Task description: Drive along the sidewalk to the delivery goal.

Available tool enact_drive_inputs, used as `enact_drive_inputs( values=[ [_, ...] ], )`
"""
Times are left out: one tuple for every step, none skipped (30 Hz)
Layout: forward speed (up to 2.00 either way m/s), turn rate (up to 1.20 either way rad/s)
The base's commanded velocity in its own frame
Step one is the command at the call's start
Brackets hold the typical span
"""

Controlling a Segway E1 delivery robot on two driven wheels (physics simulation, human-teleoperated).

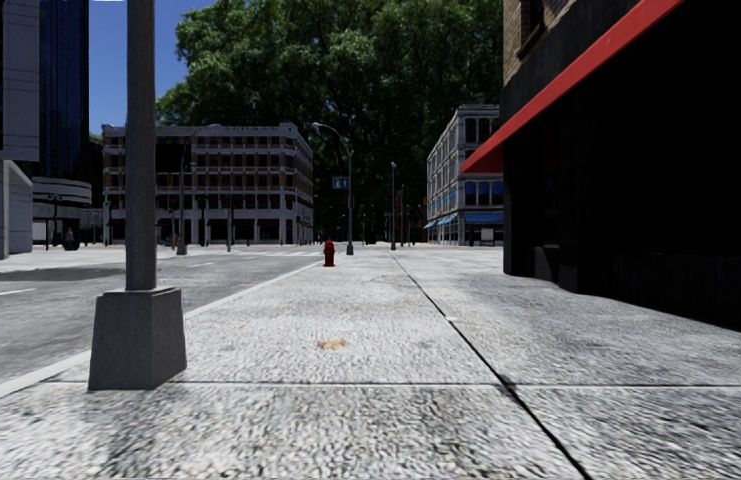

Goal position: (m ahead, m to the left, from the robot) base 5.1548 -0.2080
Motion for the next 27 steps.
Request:
enact_drive_inputs(
  values=[
    [2.00, 0.00],
    [2.00, 0.00],
    [2.00, 0.00],
    [2.00, 0.00],
    [2.00, 0.00],
    [2.00, 0.00],
    [2.00, 0.00],
    [2.00, 0.00],
    [2.00, 0.00],
    [2.00, 0.00],
    [2.00, 0.00],
    [2.00, 0.00],
    [2.00, 0.00],
    [2.00, 0.00],
    [2.00, 0.00],
    [2.00, 0.00],
    [2.00, 0.00],
    [2.00, 0.00],
    [2.00, 0.00],
    [2.00, 0.00],
    [2.00, 0.00],
    [2.00, 0.00],
    [2.00, 0.00],
    [2.00, 0.00],
    [2.00, 0.00],
    [2.00, 0.00],
    [2.00, 0.00]
  ],
)
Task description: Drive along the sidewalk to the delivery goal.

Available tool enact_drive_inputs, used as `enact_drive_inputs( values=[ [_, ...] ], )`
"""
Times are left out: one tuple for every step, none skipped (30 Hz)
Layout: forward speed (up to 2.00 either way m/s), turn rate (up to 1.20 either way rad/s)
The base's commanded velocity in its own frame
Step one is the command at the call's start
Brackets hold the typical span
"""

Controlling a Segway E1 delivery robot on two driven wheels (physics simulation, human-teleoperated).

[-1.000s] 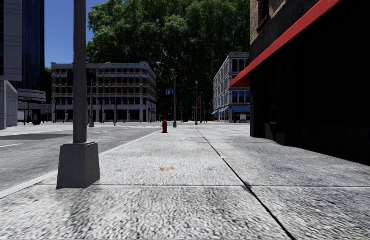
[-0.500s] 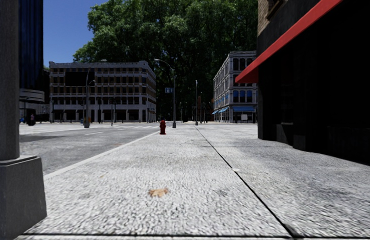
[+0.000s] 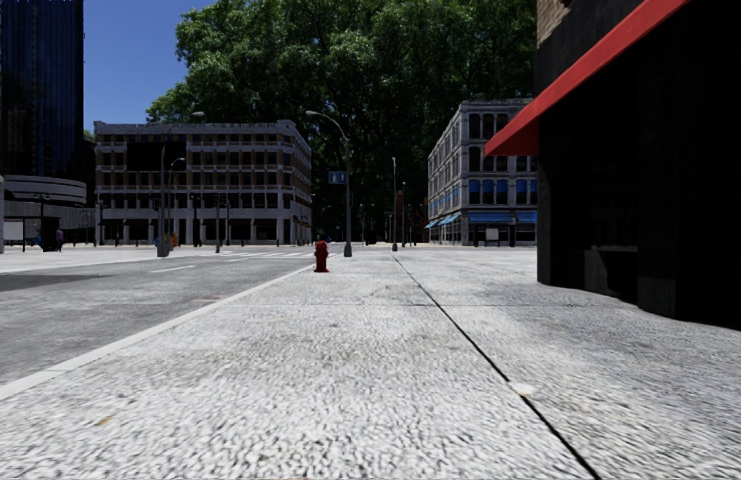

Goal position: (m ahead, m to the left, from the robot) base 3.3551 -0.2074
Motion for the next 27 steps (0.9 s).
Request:
enact_drive_inputs(
  values=[
    [2.00, 0.00],
    [2.00, 0.00],
    [2.00, 0.00],
    [2.00, 0.00],
    [2.00, 0.00],
    [2.00, 0.00],
    [2.00, 0.00],
    [2.00, 0.00],
    [2.00, 0.00],
    [2.00, 0.00],
    [2.00, 0.00],
    [2.00, 0.00],
    [2.00, 0.00],
    [2.00, 0.00],
    [2.00, 0.00],
    [2.00, 0.00],
    [2.00, 0.00],
    [2.00, 0.00],
    [2.00, 0.00],
    [2.00, 0.00],
    [2.00, 0.00],
    [2.00, 0.00],
    [2.00, 0.00],
    [2.00, 0.00],
    [2.00, 0.00],
    [2.00, 0.00],
    [2.00, 0.00]
  ],
)
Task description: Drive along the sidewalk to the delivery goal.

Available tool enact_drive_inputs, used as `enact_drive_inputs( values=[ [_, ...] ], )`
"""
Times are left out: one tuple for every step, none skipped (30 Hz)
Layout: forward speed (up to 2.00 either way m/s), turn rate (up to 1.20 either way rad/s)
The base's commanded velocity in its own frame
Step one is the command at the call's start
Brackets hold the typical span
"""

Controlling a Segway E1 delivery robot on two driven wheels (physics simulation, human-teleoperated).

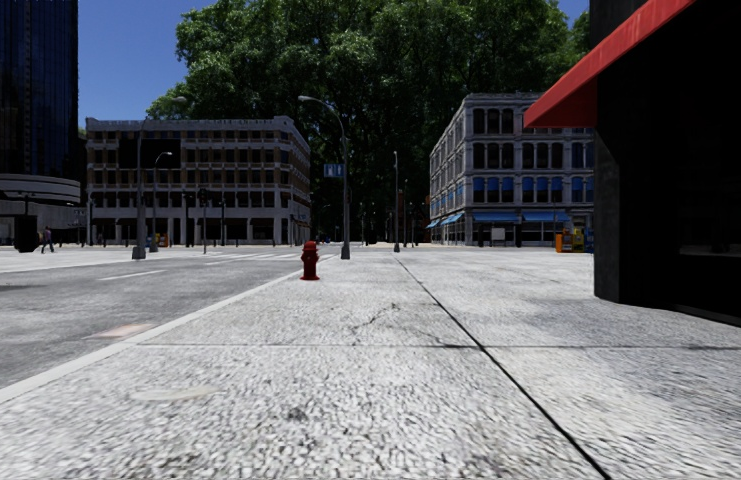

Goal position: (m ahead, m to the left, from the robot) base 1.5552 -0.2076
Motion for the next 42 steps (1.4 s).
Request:
enact_drive_inputs(
  values=[
    [2.00, 0.00],
    [2.00, 0.00],
    [2.00, 0.00],
    [2.00, 0.00],
    [2.00, 0.00],
    [2.00, 0.00],
    [2.00, 0.00],
    [2.00, 0.00],
    [2.00, 0.00],
    [2.00, 0.00],
    [2.00, 0.00],
    [2.00, 0.00],
    [2.00, 0.00],
    [2.00, 0.00],
    [2.00, 0.00],
    [1.87, 0.00],
    [1.87, 0.00],
    [1.14, 0.00],
    [0.84, 0.00],
    [0.43, 0.00],
    [0.43, 0.00],
    [0.04, 0.00],
    [0.00, 0.00],
    [0.00, 0.00],
    [0.00, 0.00],
    [0.00, 0.00],
    [0.00, 0.00],
    [0.00, 0.00],
    [0.00, 0.00],
    [0.00, 0.00],
    [0.00, 0.00],
    [0.00, 0.00],
    [0.00, 0.00],
    [0.00, 0.00],
    [0.00, 0.00],
    [0.00, 0.00],
    [0.00, 0.00],
    [0.00, 0.00],
    [0.00, 0.00],
    [0.00, 0.00],
    [0.00, 0.00],
    [0.00, 0.00]
  ],
)
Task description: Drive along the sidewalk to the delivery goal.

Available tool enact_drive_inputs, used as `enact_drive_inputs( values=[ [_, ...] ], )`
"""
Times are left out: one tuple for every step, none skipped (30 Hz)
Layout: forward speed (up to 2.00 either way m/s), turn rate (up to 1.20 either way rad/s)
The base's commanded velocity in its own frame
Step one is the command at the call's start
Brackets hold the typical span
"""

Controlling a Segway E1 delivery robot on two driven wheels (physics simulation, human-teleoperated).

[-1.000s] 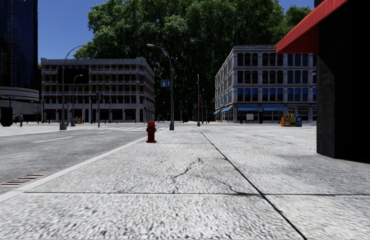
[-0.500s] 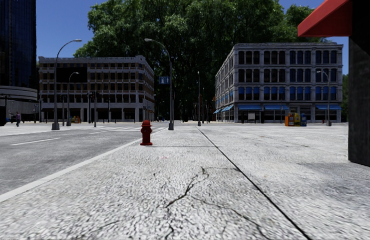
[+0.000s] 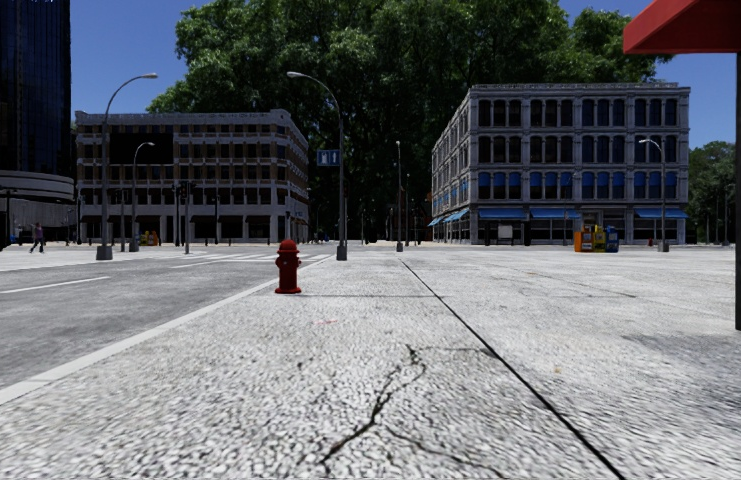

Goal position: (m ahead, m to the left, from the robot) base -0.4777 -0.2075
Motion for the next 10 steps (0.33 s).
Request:
enact_drive_inputs(
  values=[
    [0.00, 0.00],
    [0.00, 0.00],
    [0.00, 0.00],
    [0.00, 0.00],
    [0.00, 0.00],
    [0.00, 0.00],
    [0.00, 0.00],
    [0.00, 0.00],
    [0.00, 0.00],
    [0.00, 0.00]
  ],
)
